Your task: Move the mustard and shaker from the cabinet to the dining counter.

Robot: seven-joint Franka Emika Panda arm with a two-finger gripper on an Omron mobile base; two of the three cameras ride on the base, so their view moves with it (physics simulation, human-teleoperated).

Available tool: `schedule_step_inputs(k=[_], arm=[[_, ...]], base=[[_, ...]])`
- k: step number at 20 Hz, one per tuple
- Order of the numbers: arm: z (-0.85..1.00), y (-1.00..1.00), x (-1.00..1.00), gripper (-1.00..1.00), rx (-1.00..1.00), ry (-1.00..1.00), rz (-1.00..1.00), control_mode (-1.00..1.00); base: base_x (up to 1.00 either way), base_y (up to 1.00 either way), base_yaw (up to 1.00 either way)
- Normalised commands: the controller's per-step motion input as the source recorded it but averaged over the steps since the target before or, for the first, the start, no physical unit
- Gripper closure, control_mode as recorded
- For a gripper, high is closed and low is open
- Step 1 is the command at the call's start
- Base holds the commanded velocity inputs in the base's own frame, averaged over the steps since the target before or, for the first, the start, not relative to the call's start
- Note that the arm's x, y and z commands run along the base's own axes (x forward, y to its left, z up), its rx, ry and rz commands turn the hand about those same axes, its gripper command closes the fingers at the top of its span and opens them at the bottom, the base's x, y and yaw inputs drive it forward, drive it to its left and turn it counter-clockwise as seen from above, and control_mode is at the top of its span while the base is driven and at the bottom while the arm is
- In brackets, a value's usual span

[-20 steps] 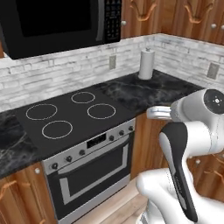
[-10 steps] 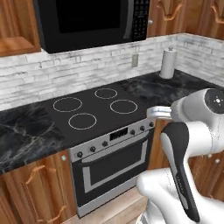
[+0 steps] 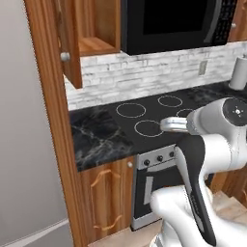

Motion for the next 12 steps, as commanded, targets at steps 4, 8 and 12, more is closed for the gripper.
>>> schedule_step_inputs(k=[4, 8, 12], arm=[[0.0, 0.0, 0.0, -1.0, 0.0, 0.0, 0.0, 1.0], [0.0, 0.0, 0.0, -1.0, 0.0, 0.0, 0.0, 1.0], [0.0, 0.0, 0.0, -1.0, 0.0, 0.0, 0.0, 1.0]], base=[[0.81, -0.08, 0.46], [0.52, -0.01, 0.42], [0.44, -0.26, 0.35]])
